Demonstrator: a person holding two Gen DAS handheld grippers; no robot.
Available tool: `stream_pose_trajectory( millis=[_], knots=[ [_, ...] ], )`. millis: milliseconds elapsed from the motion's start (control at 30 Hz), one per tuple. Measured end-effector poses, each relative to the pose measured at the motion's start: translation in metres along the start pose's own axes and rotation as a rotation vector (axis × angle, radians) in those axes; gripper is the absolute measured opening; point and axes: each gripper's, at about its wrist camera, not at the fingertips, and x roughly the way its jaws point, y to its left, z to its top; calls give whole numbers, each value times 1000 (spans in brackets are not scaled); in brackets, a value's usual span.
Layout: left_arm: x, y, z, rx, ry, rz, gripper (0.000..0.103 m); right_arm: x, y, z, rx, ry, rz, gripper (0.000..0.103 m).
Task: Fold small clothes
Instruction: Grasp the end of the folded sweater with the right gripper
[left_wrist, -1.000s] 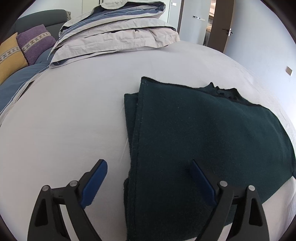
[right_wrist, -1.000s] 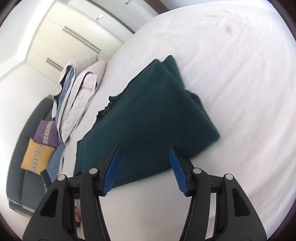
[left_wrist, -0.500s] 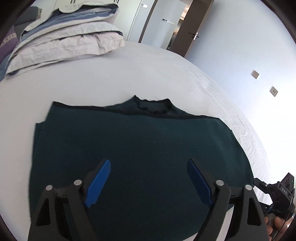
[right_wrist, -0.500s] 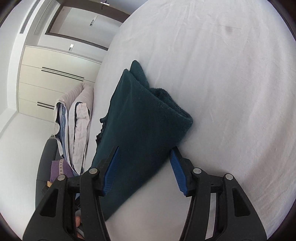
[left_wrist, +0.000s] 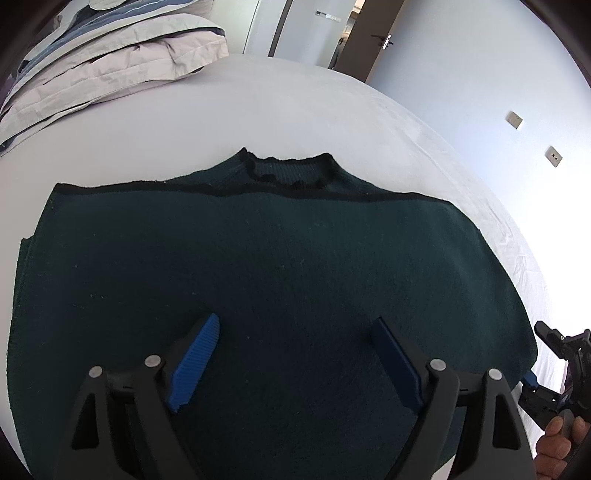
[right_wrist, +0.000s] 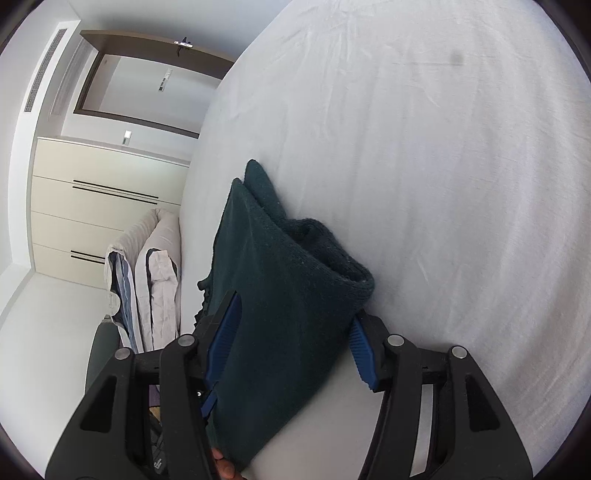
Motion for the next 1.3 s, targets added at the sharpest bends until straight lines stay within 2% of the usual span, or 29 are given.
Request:
stream_pose_trajectory(
  millis=[133,267,333,467,533,567,633,700,767,1033,1300],
  knots=[
    [3,-1,0,5,5,4,89,9,8,5,-32,-34,43,55],
    [4,-3,0,6,7,8,91,26,11,3,-93,-21,5,53],
    [5,-2,0,2,7,5,91,31,20,3,-122,-12,12,55],
    [4,0,1,-7,8,-7,91,45,30,13,-137,-11,14,53],
    [3,1,1,-16,9,-16,91,58,27,19,-121,1,-16,46],
    [4,2,1,-20,10,-22,91,63,26,22,-111,5,-29,35],
    [3,4,2,-28,8,-33,91,67,24,27,-112,11,-26,29],
    [3,5,2,-31,7,-39,91,72,26,29,-141,18,-42,17],
    [2,6,1,-36,3,-46,91,75,25,31,-152,24,-54,13],
    [0,16,2,-76,-1,-114,91,77,49,27,-283,4,-112,11],
    [-1,20,2,-80,-3,-122,91,75,47,28,-295,3,-141,11]
  ],
)
